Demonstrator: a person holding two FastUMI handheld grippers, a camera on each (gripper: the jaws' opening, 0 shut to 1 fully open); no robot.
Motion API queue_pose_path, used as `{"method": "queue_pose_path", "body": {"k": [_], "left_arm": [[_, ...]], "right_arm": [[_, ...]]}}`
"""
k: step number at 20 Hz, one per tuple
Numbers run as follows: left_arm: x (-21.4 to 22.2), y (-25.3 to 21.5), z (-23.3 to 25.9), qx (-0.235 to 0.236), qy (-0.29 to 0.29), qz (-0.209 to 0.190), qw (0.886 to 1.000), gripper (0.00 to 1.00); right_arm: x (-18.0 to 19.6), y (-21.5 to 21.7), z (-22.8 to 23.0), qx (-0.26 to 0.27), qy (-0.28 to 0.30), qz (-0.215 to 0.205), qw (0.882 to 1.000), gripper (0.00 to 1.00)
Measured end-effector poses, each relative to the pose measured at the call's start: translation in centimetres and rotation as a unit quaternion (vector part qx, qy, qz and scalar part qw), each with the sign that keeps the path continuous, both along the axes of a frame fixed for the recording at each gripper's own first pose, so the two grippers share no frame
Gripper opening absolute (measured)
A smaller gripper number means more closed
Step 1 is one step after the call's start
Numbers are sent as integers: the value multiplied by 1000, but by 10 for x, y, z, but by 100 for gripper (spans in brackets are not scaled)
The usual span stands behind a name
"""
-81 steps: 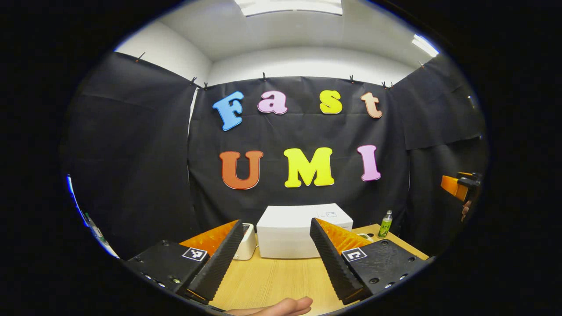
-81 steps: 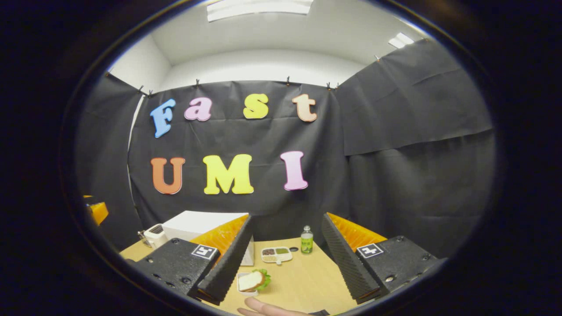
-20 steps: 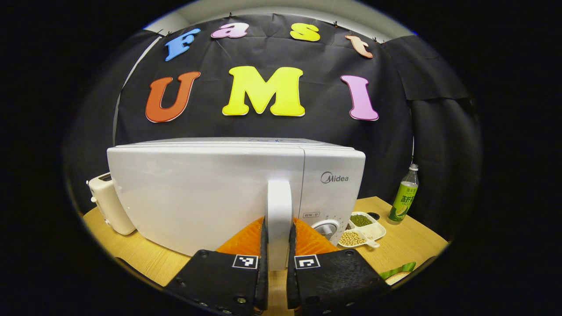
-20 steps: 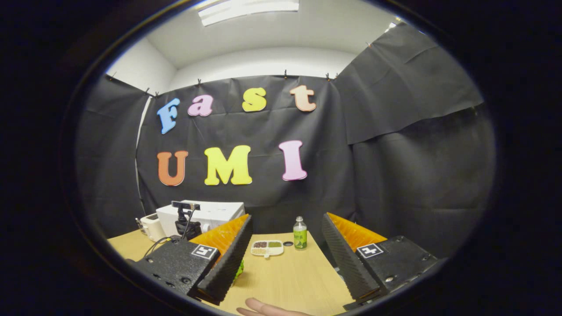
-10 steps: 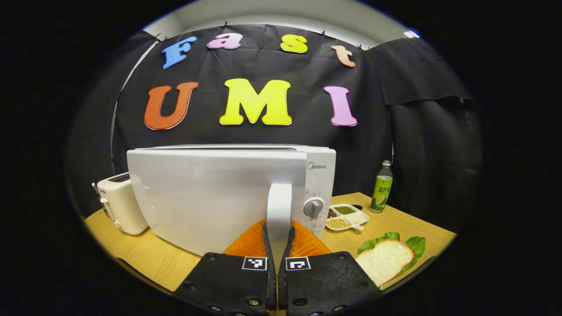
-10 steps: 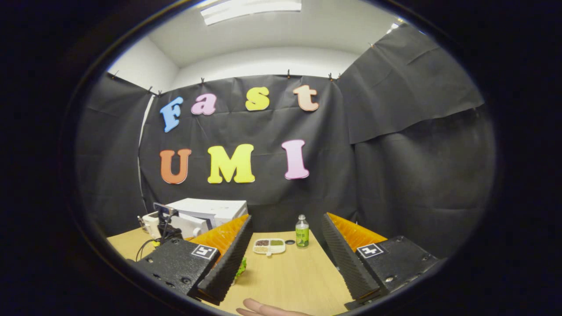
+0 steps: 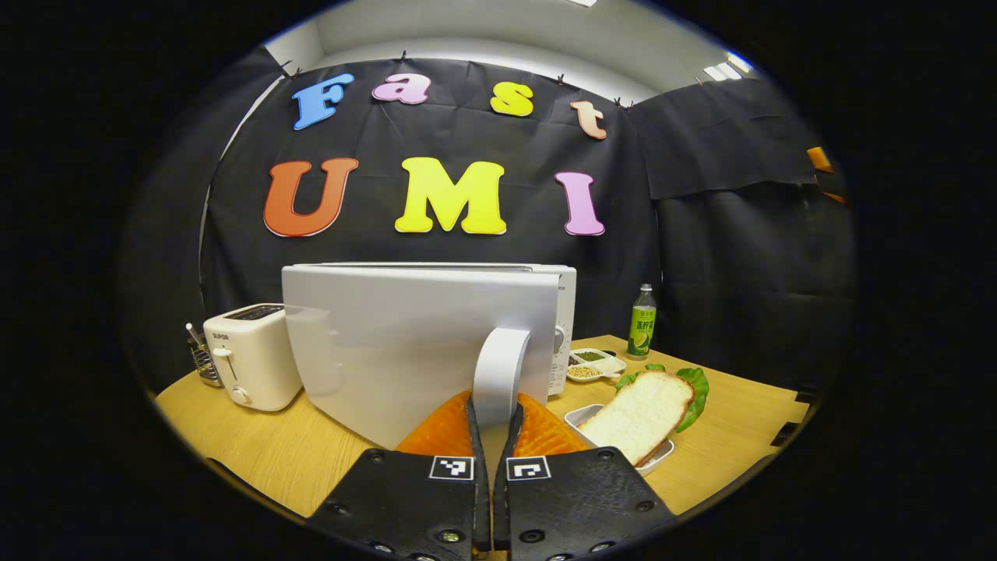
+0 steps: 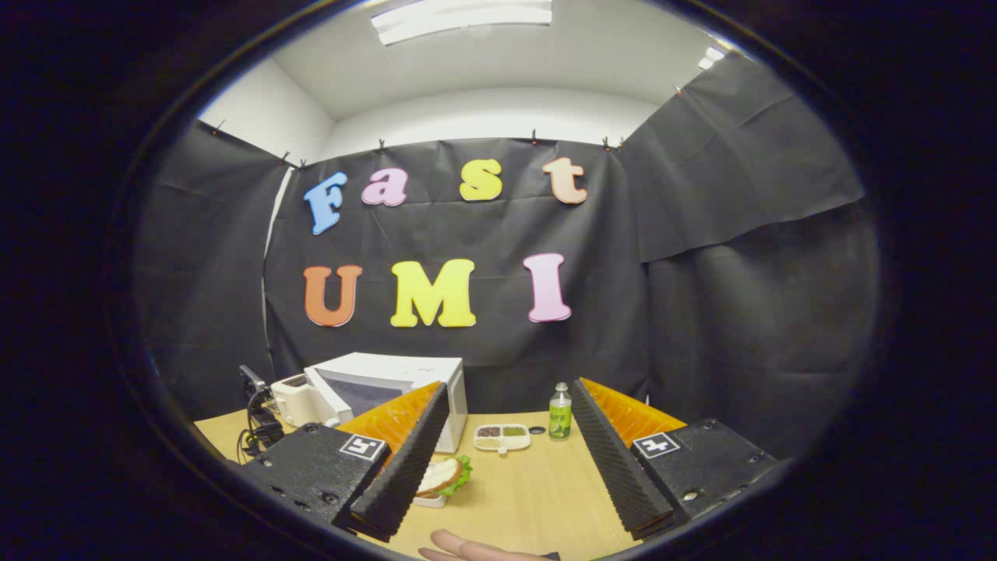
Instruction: Open the microwave oven with the left hand, put the food in, and close the microwave oven.
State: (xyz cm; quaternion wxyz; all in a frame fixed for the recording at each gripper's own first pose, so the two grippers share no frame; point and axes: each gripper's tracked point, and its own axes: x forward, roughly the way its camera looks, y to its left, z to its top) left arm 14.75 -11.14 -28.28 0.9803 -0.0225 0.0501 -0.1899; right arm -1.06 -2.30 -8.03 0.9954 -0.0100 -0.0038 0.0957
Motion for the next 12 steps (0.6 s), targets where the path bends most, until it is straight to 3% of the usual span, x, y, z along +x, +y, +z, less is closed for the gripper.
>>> {"method": "queue_pose_path", "body": {"k": [1, 2, 7, 11, 12], "left_arm": [[-9, 12, 0, 4, -2, 3, 1000, 1], [-17, 26, -1, 10, -3, 6, 1000, 1], [-47, 99, -4, 19, -12, 32, 999, 1], [-55, 158, -8, 33, -12, 69, 997, 0], [-55, 171, -10, 36, -10, 79, 996, 0]], "right_arm": [[-3, 13, -4, 0, 3, 11, 1000, 100], [-6, 25, -5, -1, 6, 21, 1000, 92], [-12, 67, -10, -13, 5, 47, 999, 91], [-10, 93, -17, -18, 15, 67, 997, 92], [-9, 97, -20, -20, 18, 70, 997, 100]]}}
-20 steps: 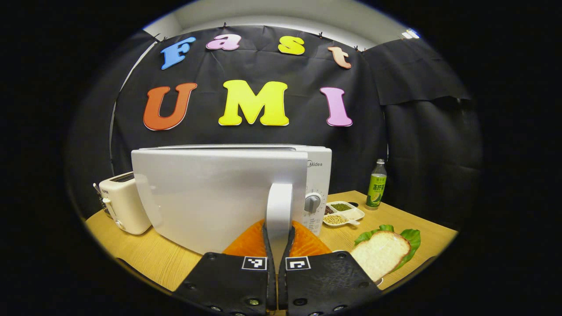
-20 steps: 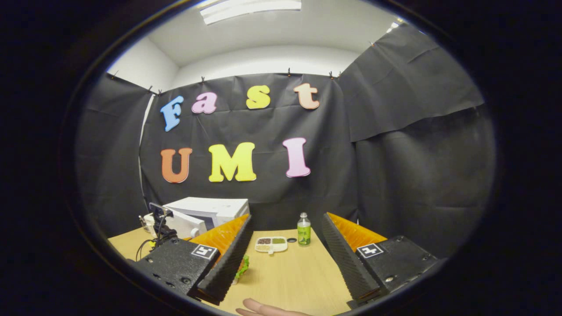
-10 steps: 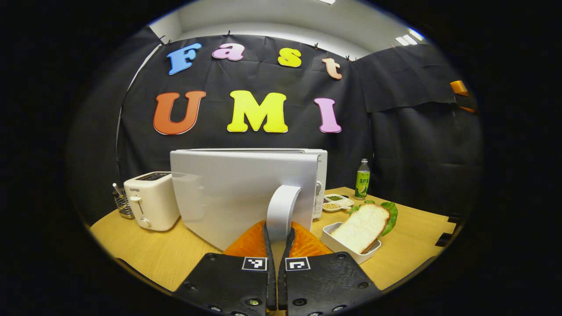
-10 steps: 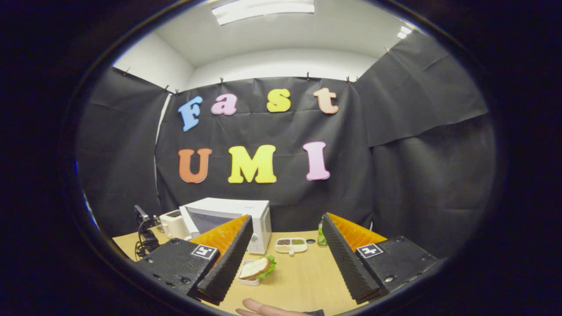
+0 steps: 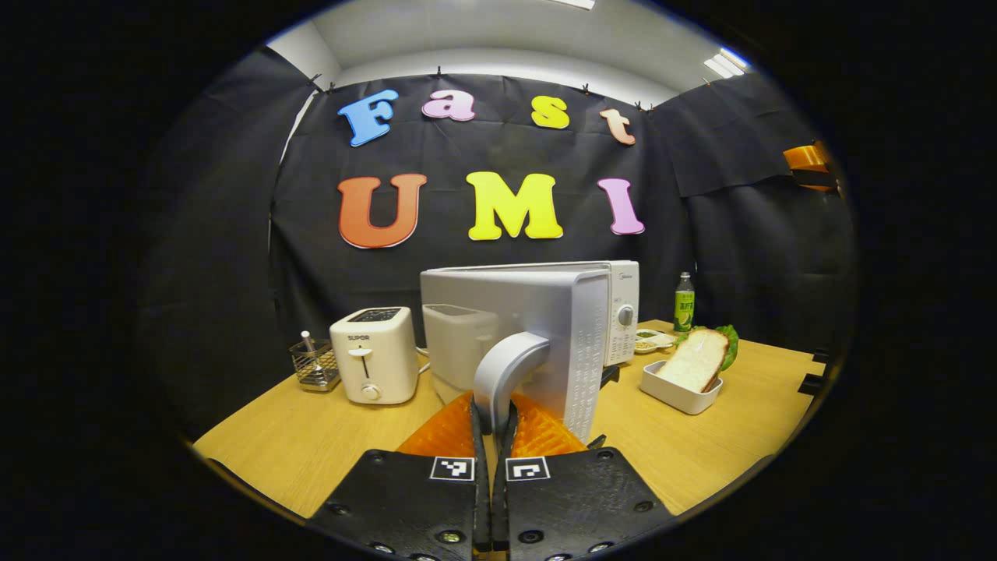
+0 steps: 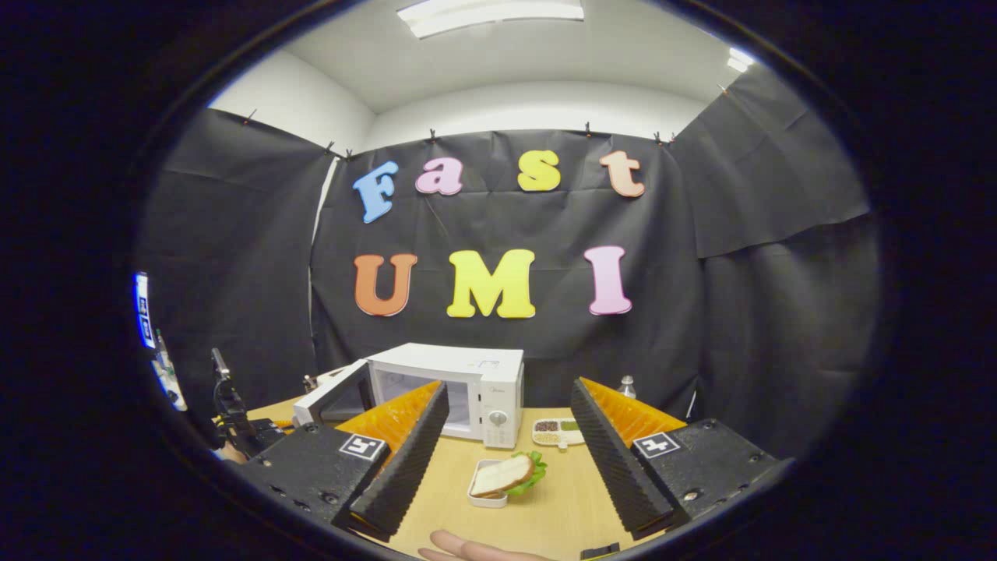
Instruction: Open the microwave oven with the left hand, put the food in, and close the microwave oven.
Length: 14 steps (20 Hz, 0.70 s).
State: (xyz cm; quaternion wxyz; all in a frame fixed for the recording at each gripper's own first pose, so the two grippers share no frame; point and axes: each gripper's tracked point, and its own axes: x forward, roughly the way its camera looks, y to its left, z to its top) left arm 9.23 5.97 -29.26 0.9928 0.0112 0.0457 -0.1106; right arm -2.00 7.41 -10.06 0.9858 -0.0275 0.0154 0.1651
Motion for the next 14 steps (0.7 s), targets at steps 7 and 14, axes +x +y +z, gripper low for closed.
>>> {"method": "queue_pose_path", "body": {"k": [7, 14], "left_arm": [[9, 84, -9, -27, 16, 35, 999, 0], [-15, 103, -10, -29, 40, 26, 998, 82]], "right_arm": [[4, 13, -18, -6, 25, 3, 1000, 100], [30, -11, -45, -13, 60, -29, 998, 92]]}}
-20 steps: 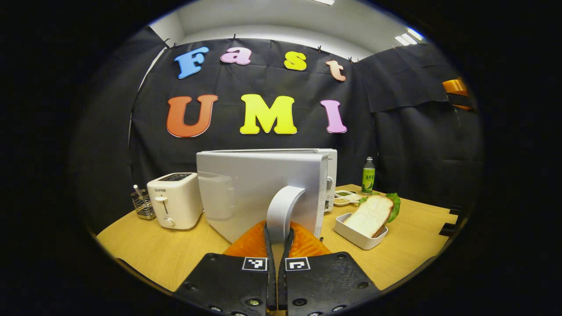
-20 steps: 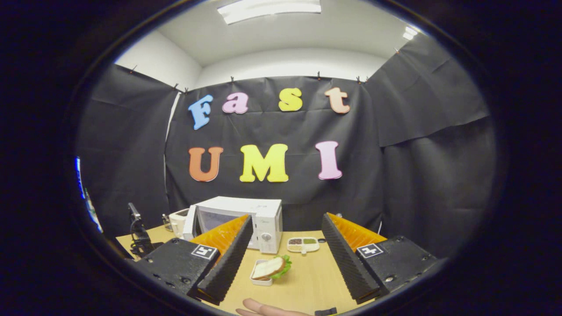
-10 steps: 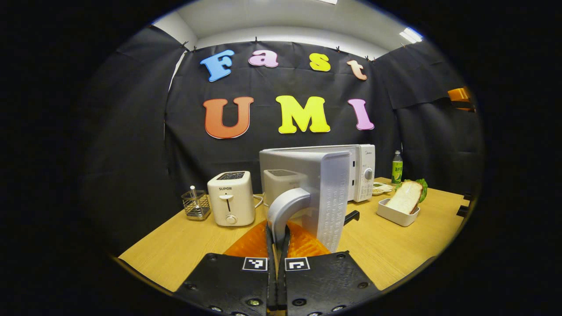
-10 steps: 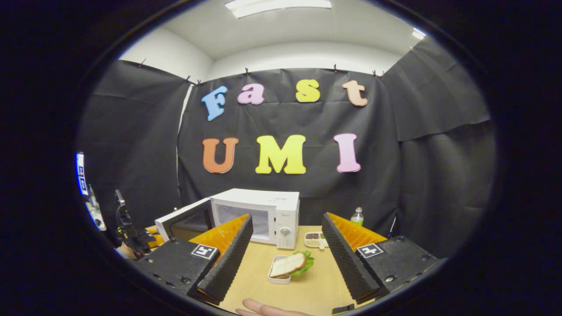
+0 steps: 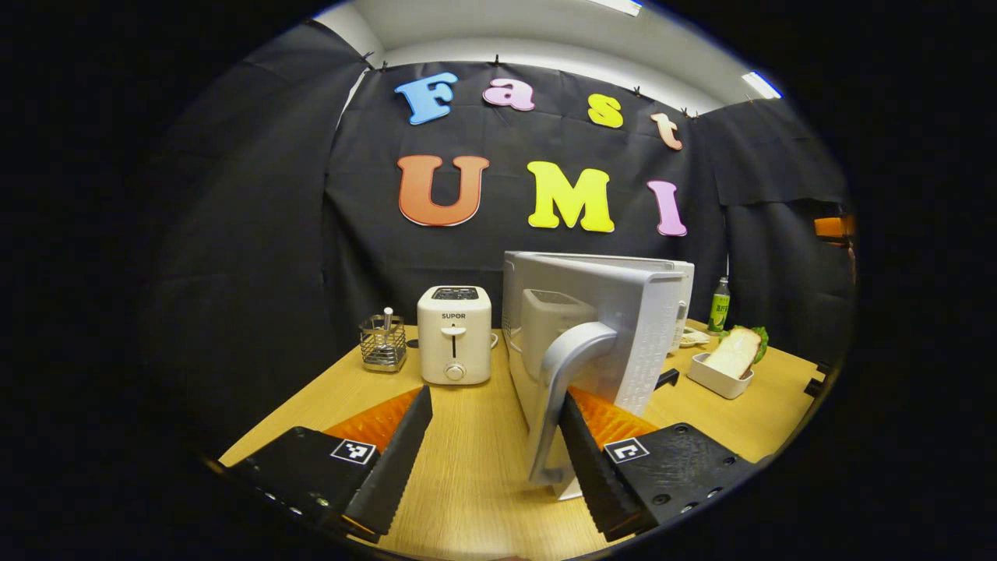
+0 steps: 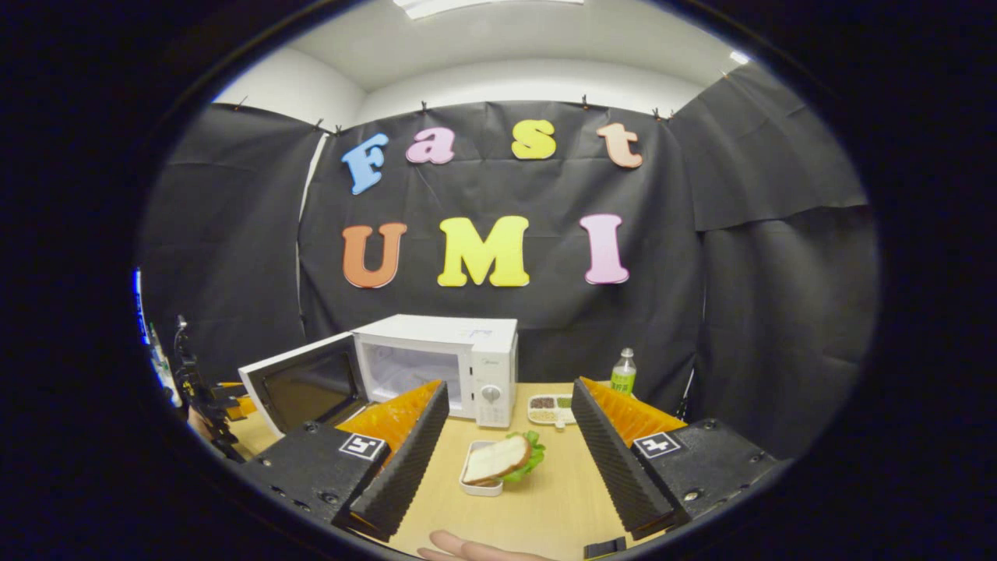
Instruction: Open the microwave oven with the left hand, put the food in, and close the microwave oven.
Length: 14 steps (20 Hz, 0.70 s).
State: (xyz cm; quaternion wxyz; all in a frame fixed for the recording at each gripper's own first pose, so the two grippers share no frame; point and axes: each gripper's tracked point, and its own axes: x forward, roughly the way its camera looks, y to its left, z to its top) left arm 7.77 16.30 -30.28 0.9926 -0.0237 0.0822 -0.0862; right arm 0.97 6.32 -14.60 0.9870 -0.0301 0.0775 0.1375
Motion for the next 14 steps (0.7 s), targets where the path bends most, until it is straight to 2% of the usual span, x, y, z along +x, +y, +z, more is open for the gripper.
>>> {"method": "queue_pose_path", "body": {"k": [1, 2, 3, 6, 7, 8, 9, 10, 11, 12, 13, 14], "left_arm": [[-7, 5, 5, 12, -9, -1, 1000, 91], [-11, 15, 9, 21, -15, 12, 1000, 90], [-15, 25, 10, 26, -15, 27, 999, 89], [-36, 42, 27, 32, -18, 64, 997, 90], [-42, 46, 35, 30, -19, 77, 996, 90], [-48, 49, 43, 26, -19, 90, 995, 90], [-54, 51, 50, 25, -16, 105, 994, 90], [-58, 53, 57, 22, -14, 119, 993, 90], [-64, 52, 67, 18, -15, 130, 991, 91], [-69, 50, 78, 10, -14, 141, 990, 93], [-72, 50, 90, 1, -13, 158, 987, 94], [-74, 50, 101, -8, -14, 170, 985, 94]], "right_arm": [[3, -3, -5, 3, 8, -3, 1000, 92], [6, -6, -9, 5, 15, -4, 1000, 100], [11, -10, -12, 4, 19, -7, 1000, 92], [26, -18, -18, -4, 33, -11, 999, 92], [33, -20, -22, -5, 40, -10, 999, 100], [38, -20, -24, -7, 50, -7, 999, 92], [46, -20, -30, -10, 63, -3, 998, 100], [53, -21, -34, -12, 77, 2, 997, 100], [60, -20, -39, -12, 92, 10, 996, 92], [67, -18, -43, -13, 105, 19, 994, 100], [75, -21, -48, -18, 119, 22, 993, 100], [86, -25, -54, -20, 133, 21, 991, 92]]}}
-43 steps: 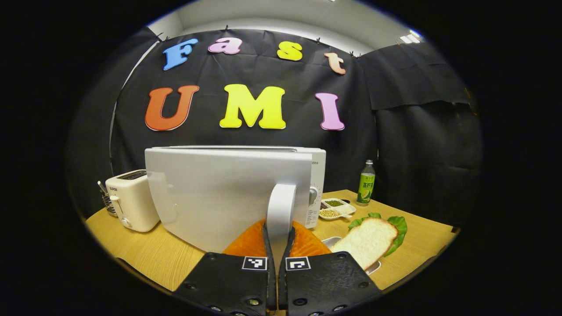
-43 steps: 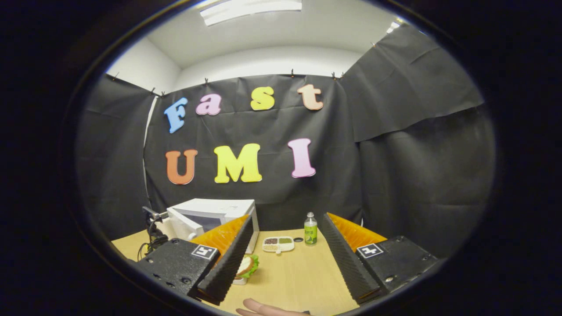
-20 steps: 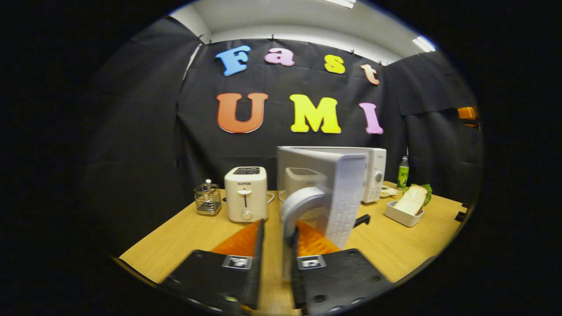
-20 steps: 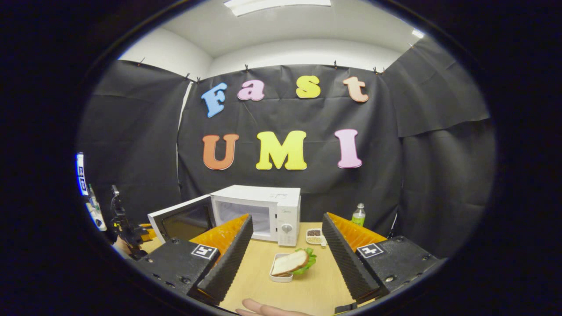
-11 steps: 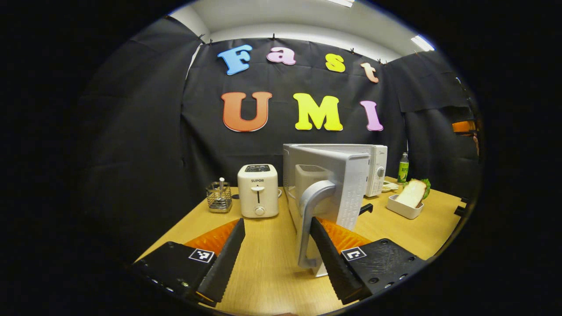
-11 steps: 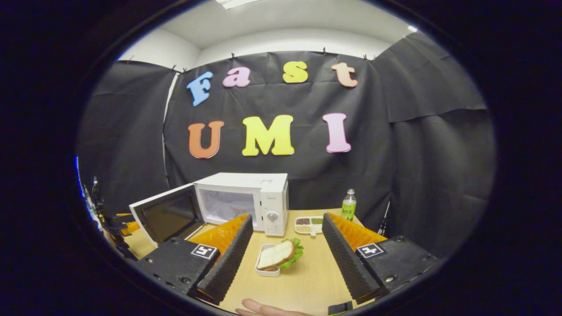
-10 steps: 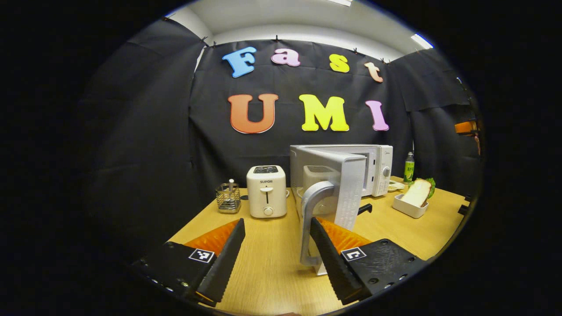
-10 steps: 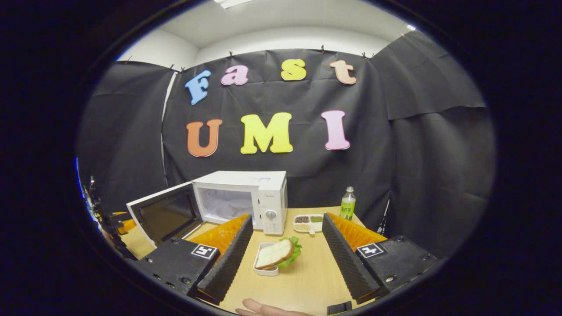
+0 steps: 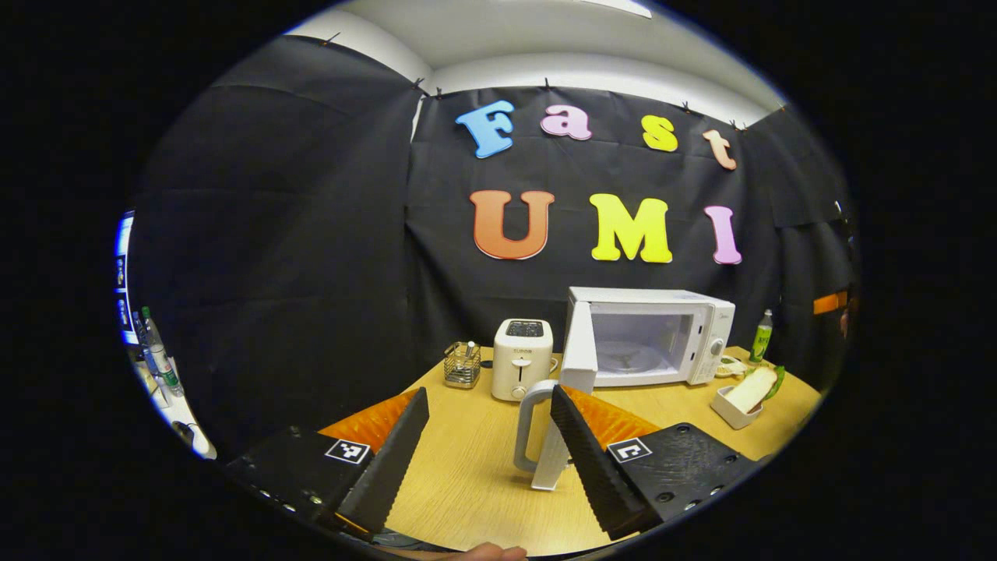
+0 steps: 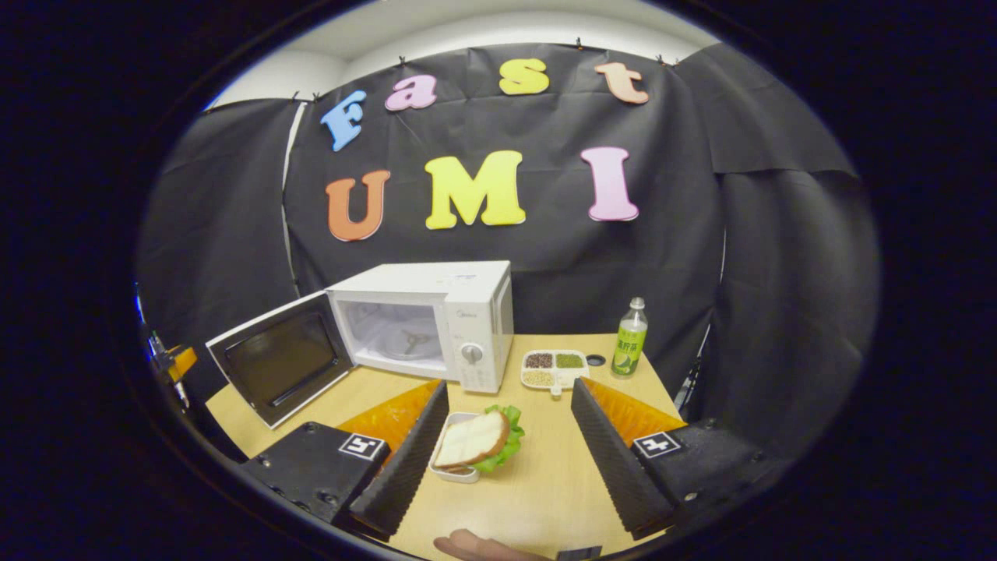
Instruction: Open the microwave oven with the left hand, put the food in, and close the microwave oven.
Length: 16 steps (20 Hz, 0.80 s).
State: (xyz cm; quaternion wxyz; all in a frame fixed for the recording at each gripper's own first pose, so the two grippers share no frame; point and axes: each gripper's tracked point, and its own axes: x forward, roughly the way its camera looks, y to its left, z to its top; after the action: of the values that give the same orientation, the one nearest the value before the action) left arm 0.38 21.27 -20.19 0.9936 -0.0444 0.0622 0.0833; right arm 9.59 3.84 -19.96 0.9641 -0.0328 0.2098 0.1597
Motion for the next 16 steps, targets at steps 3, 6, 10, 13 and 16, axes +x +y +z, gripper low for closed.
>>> {"method": "queue_pose_path", "body": {"k": [3, 6, 10, 13, 16], "left_arm": [[-5, -16, 40, -5, -20, 11, 1000, 95], [0, -41, 84, 20, -42, 8, 999, 95], [12, -85, 125, 15, -73, -7, 997, 95], [24, -114, 141, 35, -86, -19, 995, 84], [30, -143, 150, 38, -90, -35, 995, 95]], "right_arm": [[26, -4, -18, 2, 53, 13, 999, 92], [52, -8, -36, 10, 116, 39, 992, 92], [75, -4, -72, 52, 213, 84, 972, 88], [90, 5, -111, 86, 290, 110, 947, 97], [89, 13, -142, 133, 361, 132, 913, 81]]}}
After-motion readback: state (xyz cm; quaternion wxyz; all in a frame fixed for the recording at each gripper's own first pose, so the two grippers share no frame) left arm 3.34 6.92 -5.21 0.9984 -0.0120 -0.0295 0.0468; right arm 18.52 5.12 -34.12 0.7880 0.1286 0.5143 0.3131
